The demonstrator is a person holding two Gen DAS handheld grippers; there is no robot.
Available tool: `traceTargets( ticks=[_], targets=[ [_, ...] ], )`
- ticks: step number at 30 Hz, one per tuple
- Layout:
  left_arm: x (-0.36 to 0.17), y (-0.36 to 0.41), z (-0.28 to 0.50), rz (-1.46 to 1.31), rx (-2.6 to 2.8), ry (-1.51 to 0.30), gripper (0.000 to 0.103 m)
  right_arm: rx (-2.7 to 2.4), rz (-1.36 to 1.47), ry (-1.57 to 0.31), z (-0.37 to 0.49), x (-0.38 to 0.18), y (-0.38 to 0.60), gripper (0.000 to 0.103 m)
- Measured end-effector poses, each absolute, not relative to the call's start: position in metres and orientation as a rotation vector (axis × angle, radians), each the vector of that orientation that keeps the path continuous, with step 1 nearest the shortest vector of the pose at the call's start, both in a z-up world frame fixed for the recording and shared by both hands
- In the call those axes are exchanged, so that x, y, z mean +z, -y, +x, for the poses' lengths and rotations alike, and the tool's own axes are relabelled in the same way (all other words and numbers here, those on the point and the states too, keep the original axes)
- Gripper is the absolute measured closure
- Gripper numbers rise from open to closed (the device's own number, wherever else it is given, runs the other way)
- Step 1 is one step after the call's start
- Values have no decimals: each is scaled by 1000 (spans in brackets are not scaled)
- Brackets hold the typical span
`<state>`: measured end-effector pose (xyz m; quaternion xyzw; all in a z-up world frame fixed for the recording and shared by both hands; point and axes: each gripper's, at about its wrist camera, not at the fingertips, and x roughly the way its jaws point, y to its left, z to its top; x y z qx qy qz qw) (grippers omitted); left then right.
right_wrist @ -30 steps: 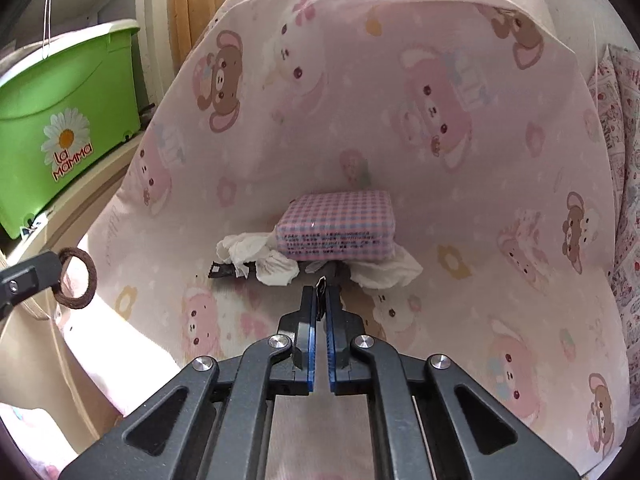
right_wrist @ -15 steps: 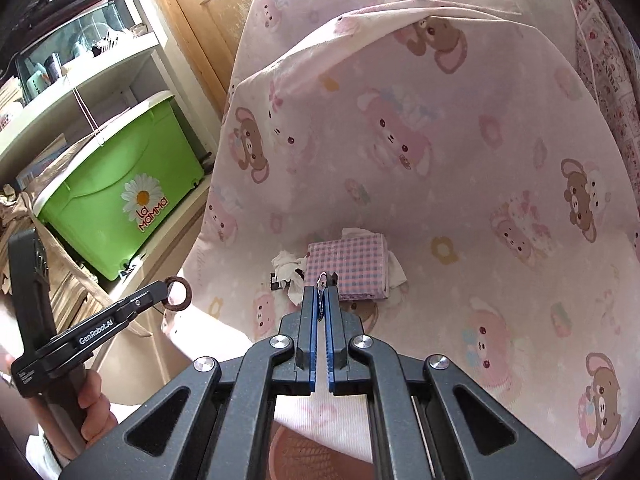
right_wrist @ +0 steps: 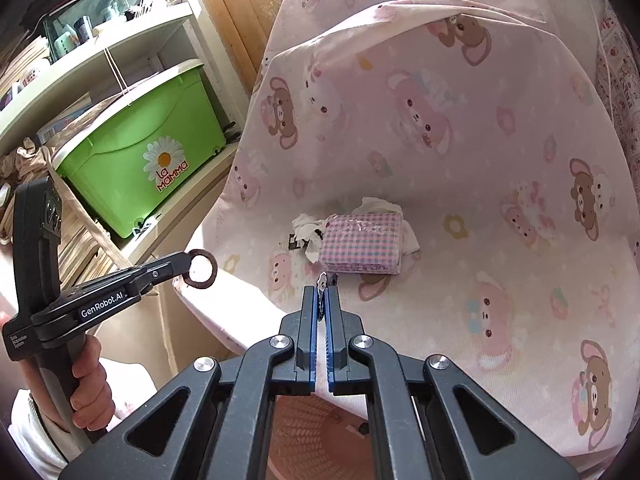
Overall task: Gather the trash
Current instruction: 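Grasp the black hair clip with the right tool while the left holds the hair tie, then carry both items over the wastebasket and open both tools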
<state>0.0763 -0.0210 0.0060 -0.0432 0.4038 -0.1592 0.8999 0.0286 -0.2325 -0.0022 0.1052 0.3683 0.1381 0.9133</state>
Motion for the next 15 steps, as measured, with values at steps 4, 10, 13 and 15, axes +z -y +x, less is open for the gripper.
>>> traceTargets(
  ticks=[4,10,13,15],
  targets=[
    [12,32,64,-3,-322,-814,100,300,151,-761,19,3,219,99],
    [4,32,61,-5,-326,-870,100,357,124,-785,8,6,206,99],
    [3,34,57,7,-339,-889,100,372,91,-802,2,3,199,99],
    [1,36,54,11,-355,-901,100,390,84,-819,-1,2,196,99]
  ],
)
